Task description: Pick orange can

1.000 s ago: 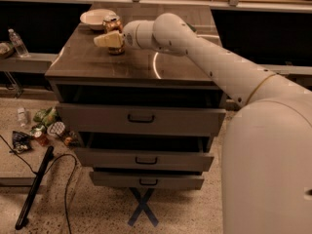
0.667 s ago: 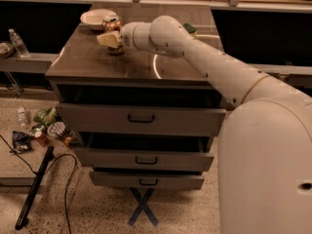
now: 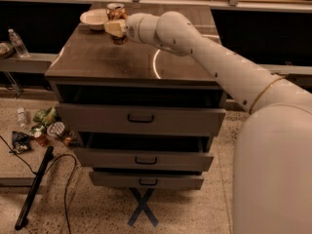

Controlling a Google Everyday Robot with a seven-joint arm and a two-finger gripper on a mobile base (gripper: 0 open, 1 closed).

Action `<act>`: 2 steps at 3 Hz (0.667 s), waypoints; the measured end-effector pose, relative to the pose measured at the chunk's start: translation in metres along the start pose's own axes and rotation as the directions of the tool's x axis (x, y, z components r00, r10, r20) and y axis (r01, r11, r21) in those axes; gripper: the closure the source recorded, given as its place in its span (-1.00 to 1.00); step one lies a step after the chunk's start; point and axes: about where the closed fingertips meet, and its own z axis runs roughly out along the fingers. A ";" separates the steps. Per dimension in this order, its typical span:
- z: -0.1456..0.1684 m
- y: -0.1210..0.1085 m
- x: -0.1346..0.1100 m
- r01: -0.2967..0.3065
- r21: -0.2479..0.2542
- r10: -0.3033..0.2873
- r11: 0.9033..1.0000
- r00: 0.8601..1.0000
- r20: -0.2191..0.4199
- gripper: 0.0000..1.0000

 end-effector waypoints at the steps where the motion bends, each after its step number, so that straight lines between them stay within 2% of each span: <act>1: -0.036 -0.012 -0.042 0.003 0.052 -0.006 0.999 0.998 0.059 1.00; 2: -0.036 -0.012 -0.042 0.003 0.052 -0.006 0.999 0.998 0.059 1.00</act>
Offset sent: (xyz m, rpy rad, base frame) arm -0.0074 -0.0269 0.0373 0.0304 -0.0366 -0.0465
